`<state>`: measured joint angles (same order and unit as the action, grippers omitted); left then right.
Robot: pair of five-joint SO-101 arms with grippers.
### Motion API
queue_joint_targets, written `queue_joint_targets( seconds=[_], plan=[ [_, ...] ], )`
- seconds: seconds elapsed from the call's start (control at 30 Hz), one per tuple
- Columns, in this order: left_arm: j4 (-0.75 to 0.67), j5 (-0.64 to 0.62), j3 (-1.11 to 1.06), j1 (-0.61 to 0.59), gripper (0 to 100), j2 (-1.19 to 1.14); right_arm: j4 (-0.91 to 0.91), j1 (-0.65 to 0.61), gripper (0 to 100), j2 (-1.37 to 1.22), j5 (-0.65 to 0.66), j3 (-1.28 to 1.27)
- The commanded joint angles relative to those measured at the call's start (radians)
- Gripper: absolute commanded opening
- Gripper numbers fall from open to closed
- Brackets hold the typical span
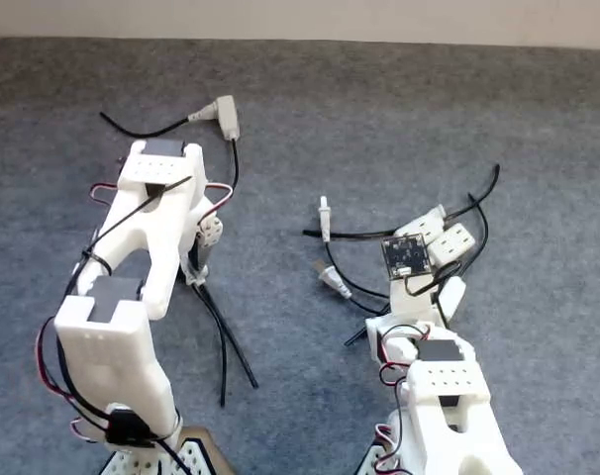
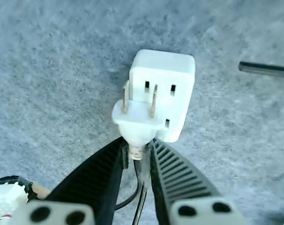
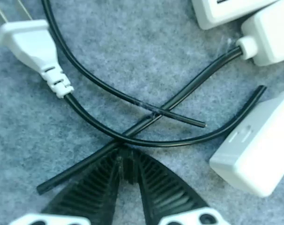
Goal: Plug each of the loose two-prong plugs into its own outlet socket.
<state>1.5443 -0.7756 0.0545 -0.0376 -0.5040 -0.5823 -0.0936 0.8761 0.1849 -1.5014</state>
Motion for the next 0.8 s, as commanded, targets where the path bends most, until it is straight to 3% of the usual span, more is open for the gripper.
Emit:
queue_joint_targets(
  seconds=[0.0, 0.3, 0.77],
  plan=[
    [0.032, 0.008, 0.093, 0.005, 10, -0.025, 0.021, -0.018, 0.7, 0.01, -0.002, 0.002],
    [0.129, 0.012, 0.223, -0.001, 16, -0.024, 0.021, -0.018, 0.7, 0.01, -0.002, 0.004],
    [0.11, 0.012, 0.232, -0.056, 16, -0.033, 0.021, -0.018, 0.7, 0.01, -0.002, 0.004]
  ],
)
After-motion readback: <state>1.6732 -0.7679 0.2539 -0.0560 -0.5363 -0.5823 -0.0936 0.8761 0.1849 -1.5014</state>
